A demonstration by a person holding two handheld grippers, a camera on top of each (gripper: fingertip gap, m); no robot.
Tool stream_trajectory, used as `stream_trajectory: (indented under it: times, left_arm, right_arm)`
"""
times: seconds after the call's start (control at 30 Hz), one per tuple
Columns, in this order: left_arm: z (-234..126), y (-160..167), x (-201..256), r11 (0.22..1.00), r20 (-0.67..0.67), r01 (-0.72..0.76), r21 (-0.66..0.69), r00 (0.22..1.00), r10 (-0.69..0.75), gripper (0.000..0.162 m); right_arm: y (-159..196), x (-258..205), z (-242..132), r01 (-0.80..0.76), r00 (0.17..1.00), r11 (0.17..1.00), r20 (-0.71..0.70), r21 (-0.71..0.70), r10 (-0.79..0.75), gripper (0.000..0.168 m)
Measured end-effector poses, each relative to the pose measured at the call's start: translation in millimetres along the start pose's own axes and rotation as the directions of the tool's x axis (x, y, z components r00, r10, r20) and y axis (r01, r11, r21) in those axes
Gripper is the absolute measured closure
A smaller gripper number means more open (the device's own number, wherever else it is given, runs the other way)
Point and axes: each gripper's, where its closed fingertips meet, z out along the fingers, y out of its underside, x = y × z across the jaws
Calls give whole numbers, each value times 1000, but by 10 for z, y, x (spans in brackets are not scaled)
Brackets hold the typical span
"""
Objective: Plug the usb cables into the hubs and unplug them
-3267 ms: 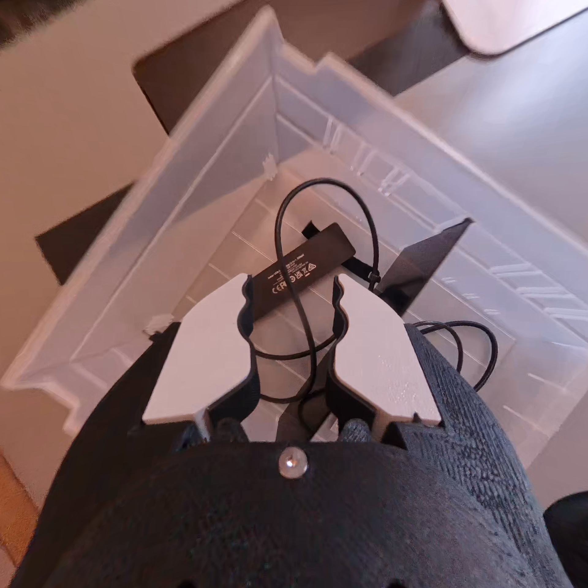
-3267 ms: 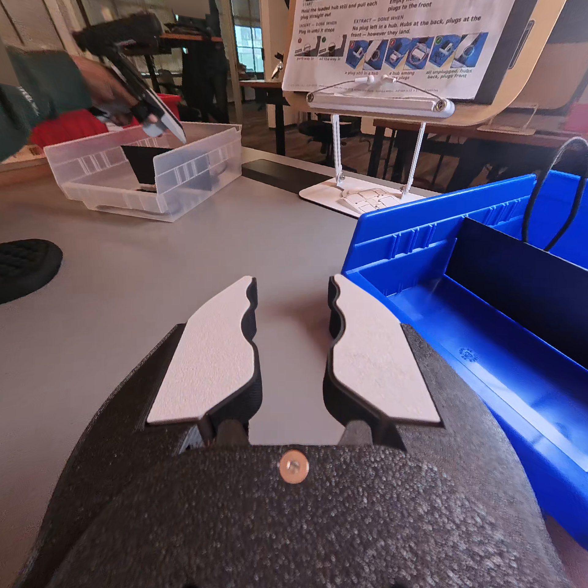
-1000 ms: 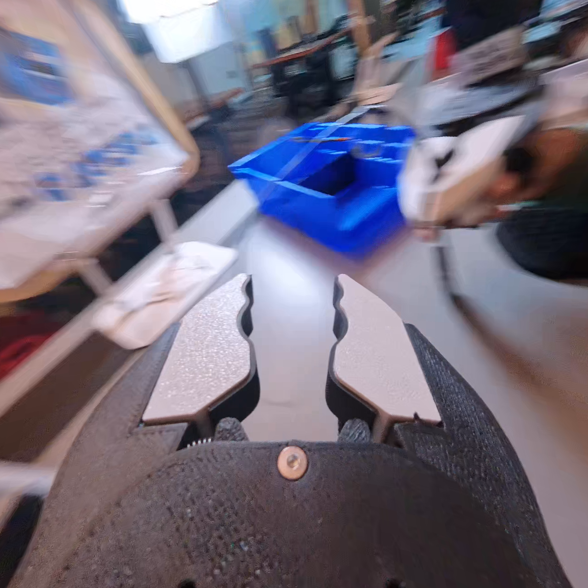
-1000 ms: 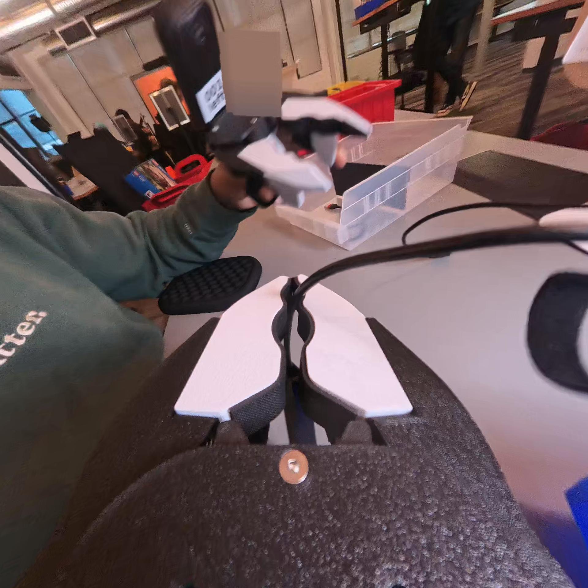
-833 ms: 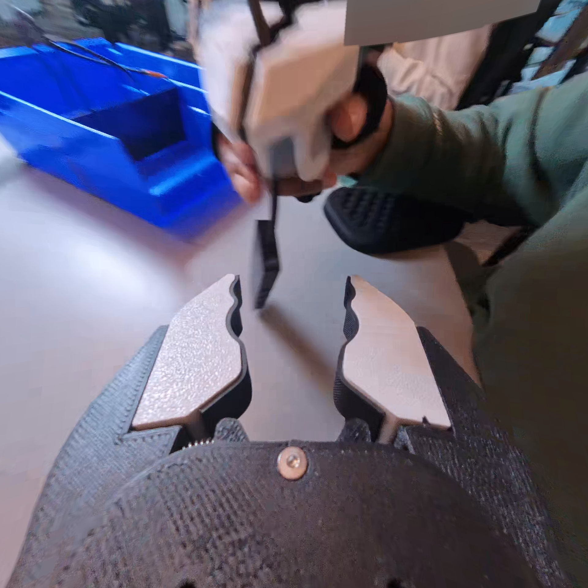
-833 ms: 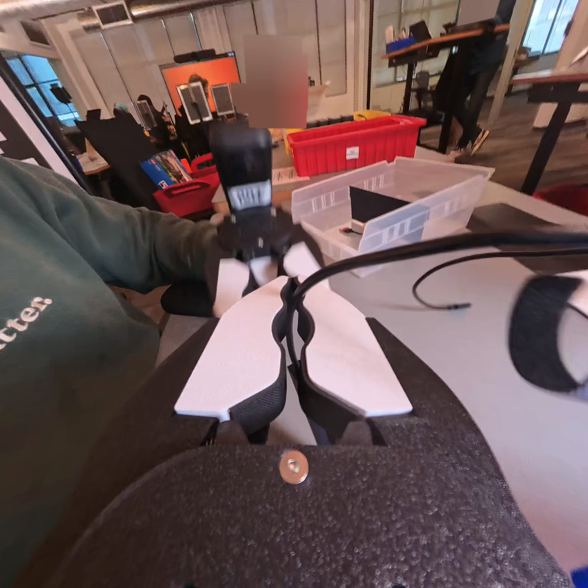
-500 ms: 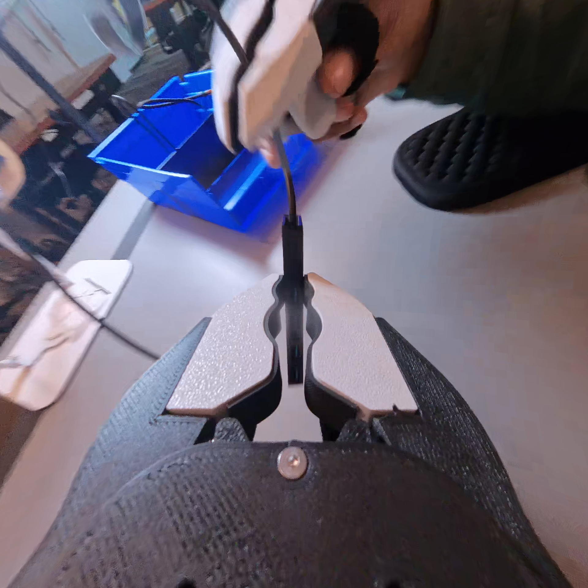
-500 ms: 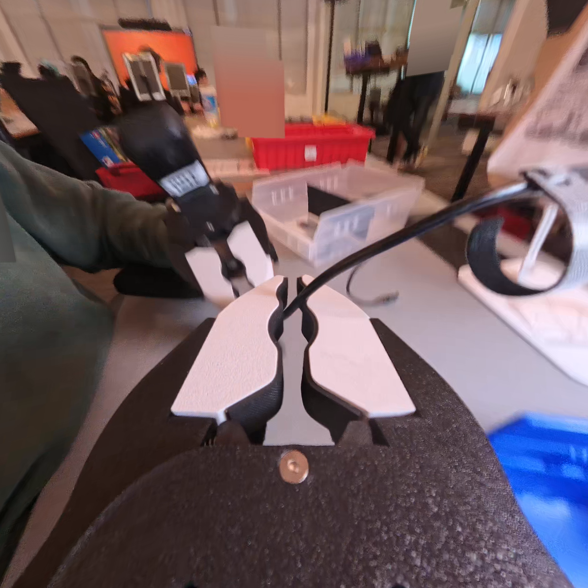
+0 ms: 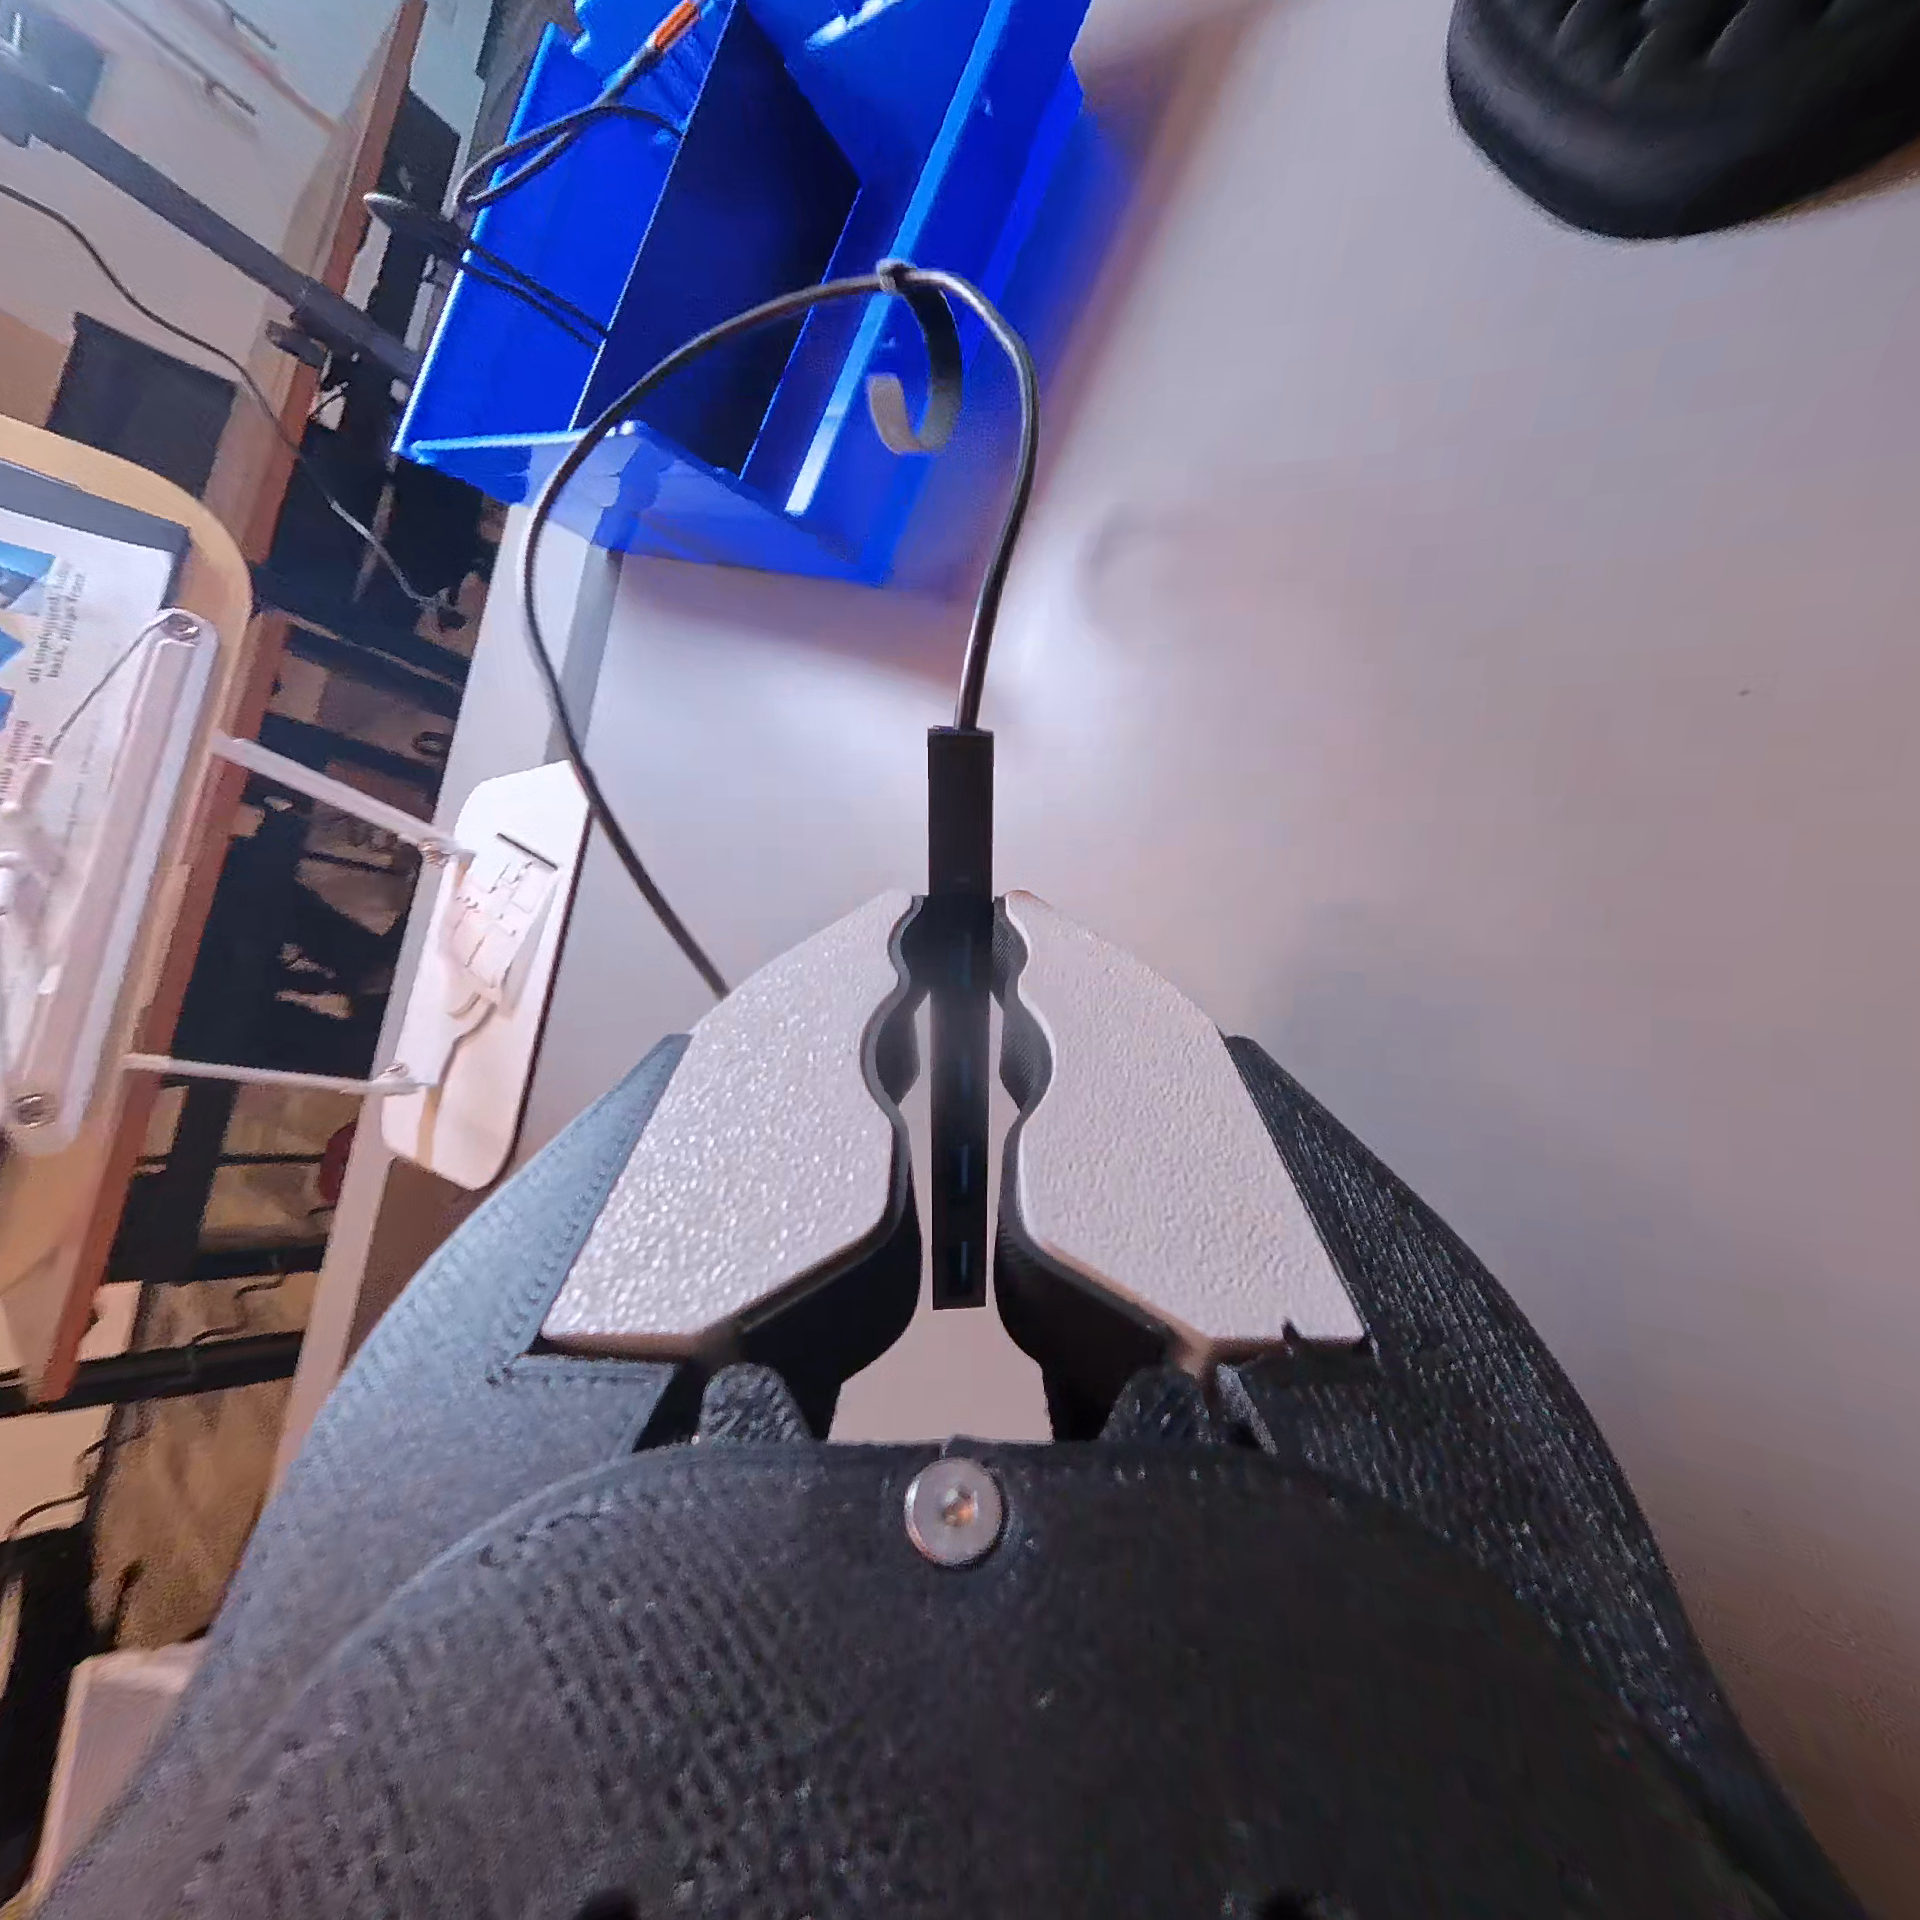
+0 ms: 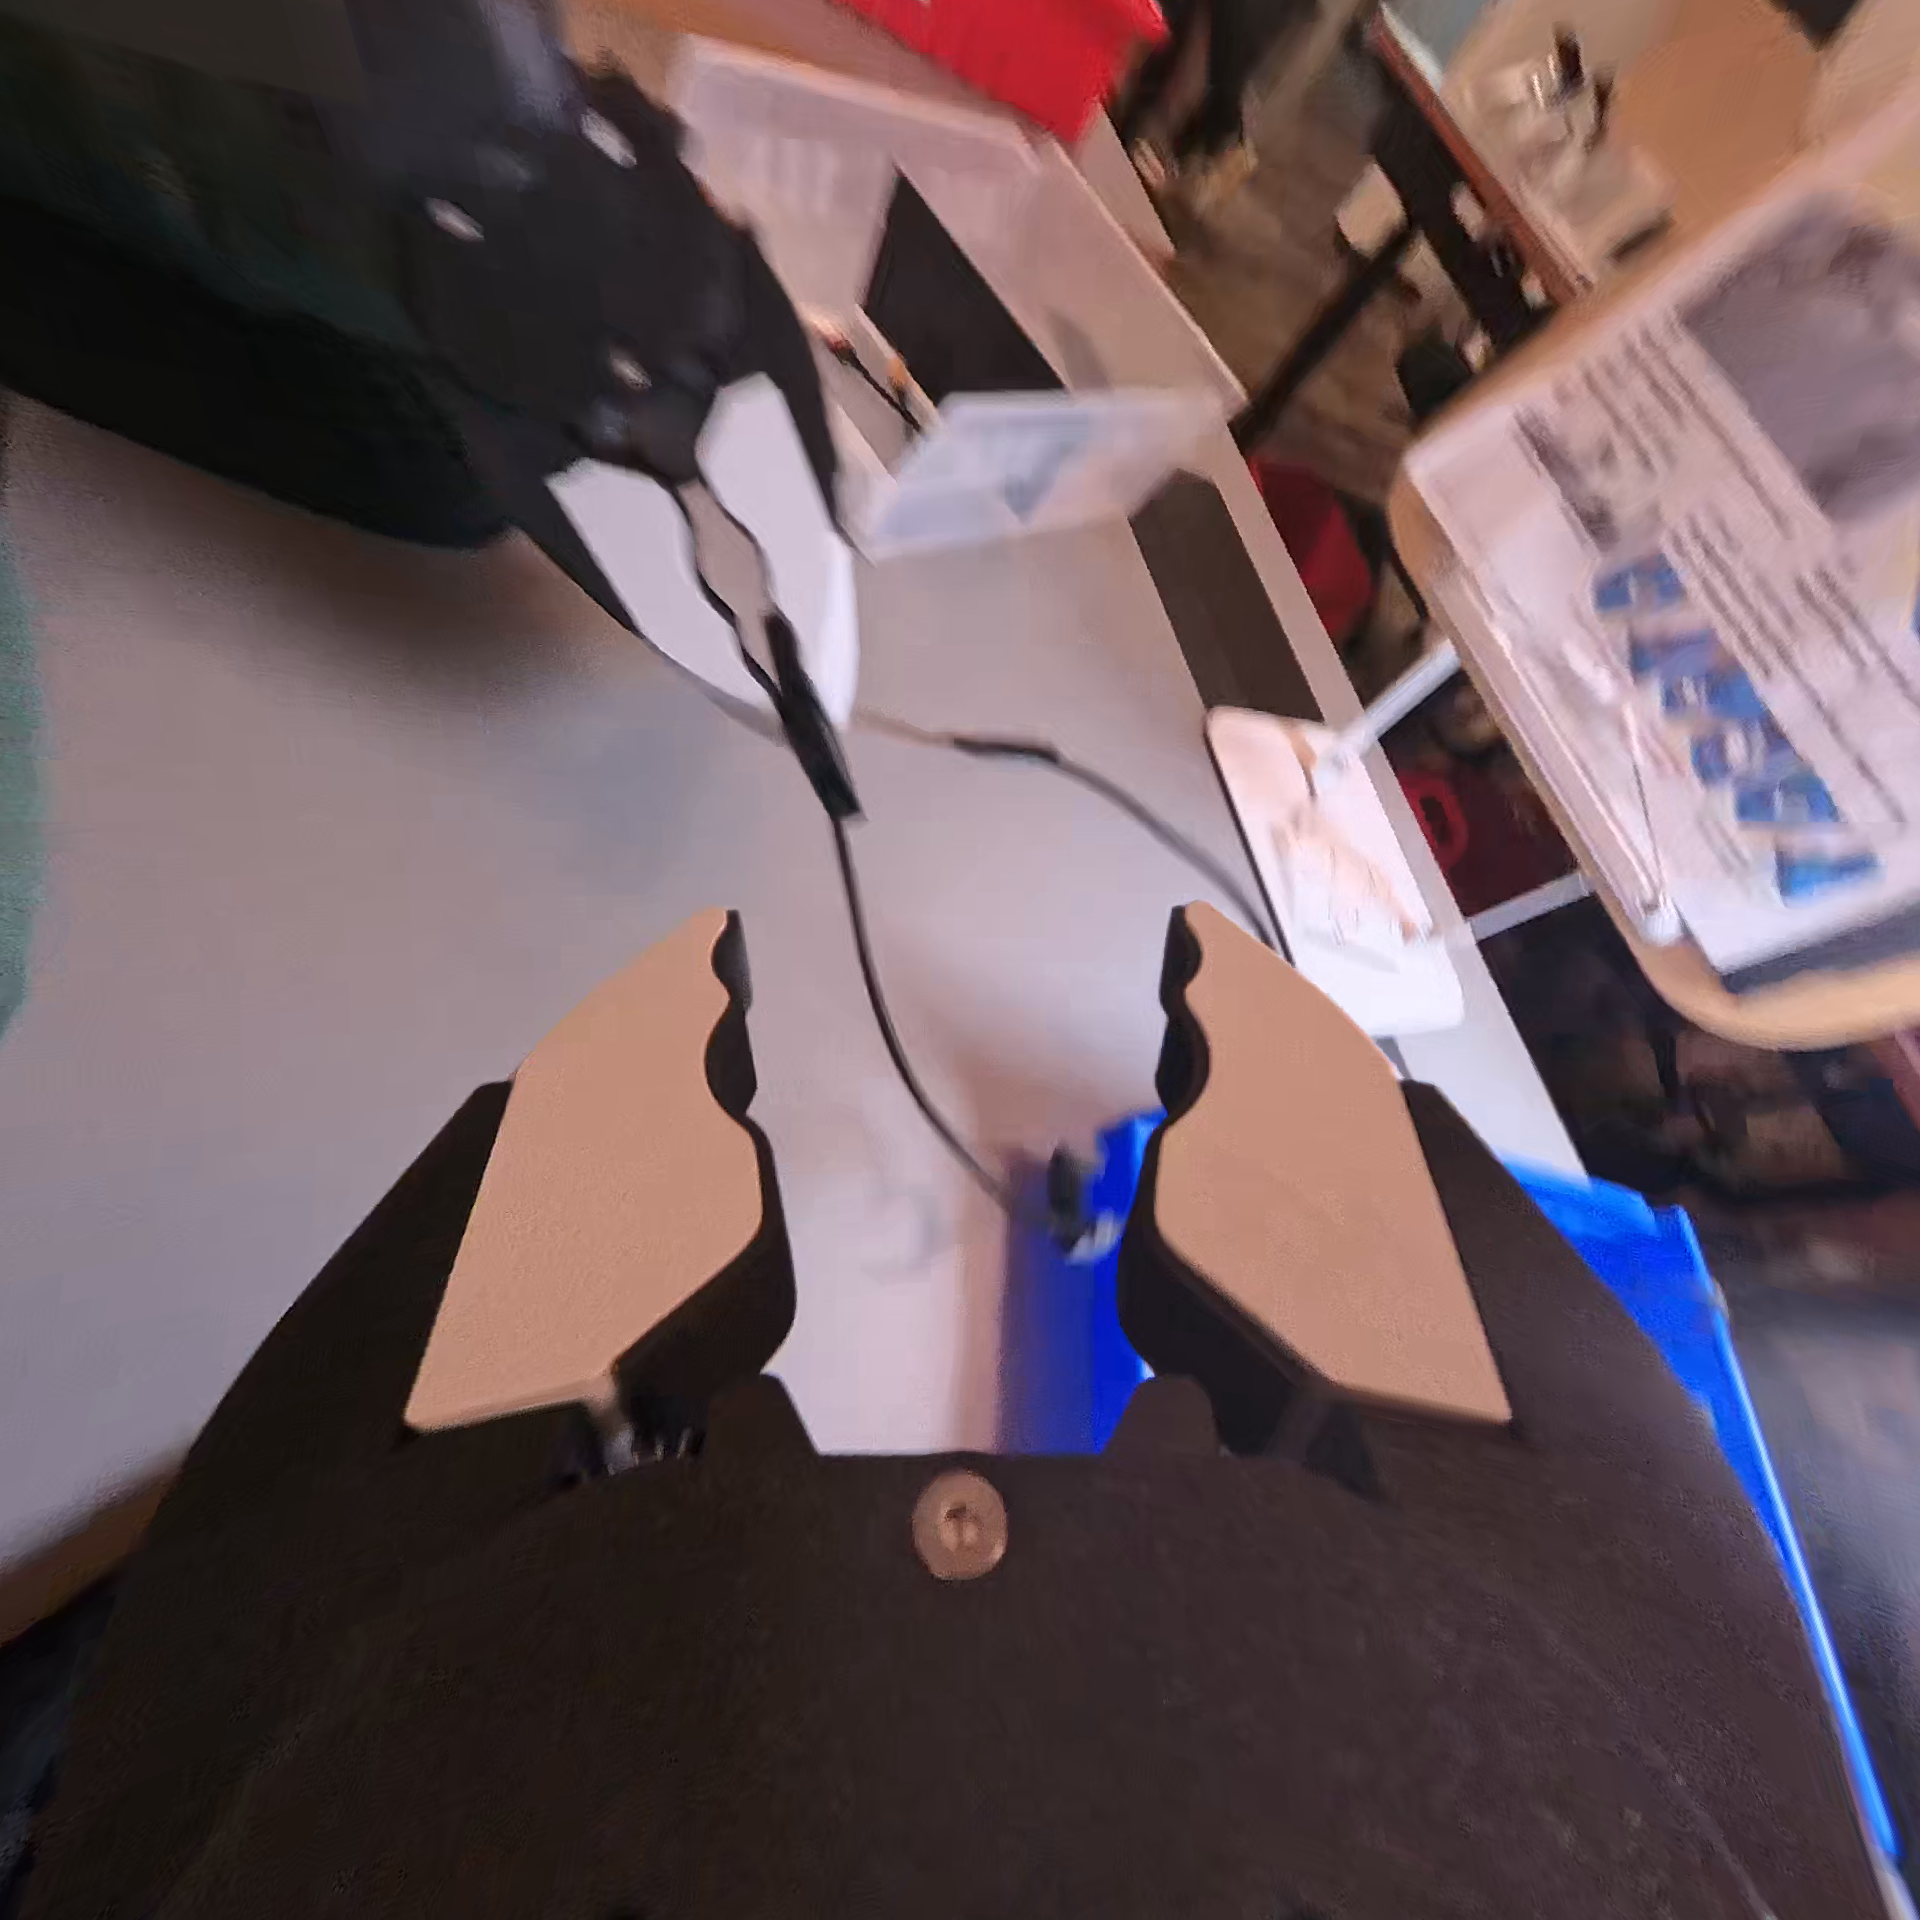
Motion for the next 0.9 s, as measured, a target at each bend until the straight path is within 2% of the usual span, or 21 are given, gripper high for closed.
stream_trajectory:
  times: [0.1, 0.2, 0.23, 0.27, 0.3, 0.33, 0.43, 0.5, 0.53, 0.63, 0.73, 0.9]
  left_arm:
    - [-29, -96, 32, 998, -21, 6, 70, 1000, -4, 151]
    - [-70, -185, 42, 993, -6, -21, 118, 1000, 22, 151]
    - [-83, -205, 48, 991, -2, -27, 129, 1000, 27, 151]
    - [-101, -231, 46, 988, 8, -30, 149, 1000, 29, 151]
    - [-113, -233, 48, 987, 13, -36, 157, 999, 35, 151]
    - [-123, -230, 36, 984, 31, -55, 170, 998, 50, 150]
    - [-219, -282, -24, 963, 64, -72, 258, 996, 57, 149]
    - [-224, -155, -69, 974, 37, -31, 225, 999, 23, 140]
    - [-217, -75, -84, 977, 20, -5, 213, 1000, 0, 136]
    - [-216, 40, -65, 971, -51, 65, 230, 997, -55, 138]
    - [-262, -61, -3, 949, -117, 118, 293, 989, -87, 143]
    - [-308, -220, 201, 914, -276, 220, 339, 953, -127, 143]
  right_arm:
    - [-112, -242, 388, 59, 996, 997, 71, 40, -61, 97]
    - [163, -382, 905, 144, 986, 989, 88, -41, -140, 103]
    - [191, -429, 1021, 162, 983, 987, 90, -18, -160, 110]
    - [195, -449, 1100, 182, 981, 983, 72, 13, -183, 125]
    - [194, -433, 1146, 213, 976, 977, 35, 33, -214, 146]
    - [184, -417, 1157, 239, 971, 970, 11, 45, -240, 154]
    - [105, -403, 1093, 228, 973, 969, 11, 95, -230, 156]
    - [137, -384, 1034, 198, 978, 975, 46, 99, -203, 156]
    - [137, -364, 990, 172, 982, 977, 57, 123, -180, 156]
    - [95, -359, 847, 57, 986, 972, 142, 229, -92, 157]
    - [114, -376, 770, -3, 974, 964, 218, 266, -57, 157]
    - [171, -489, 724, -70, 939, 955, 343, 287, -35, 157]
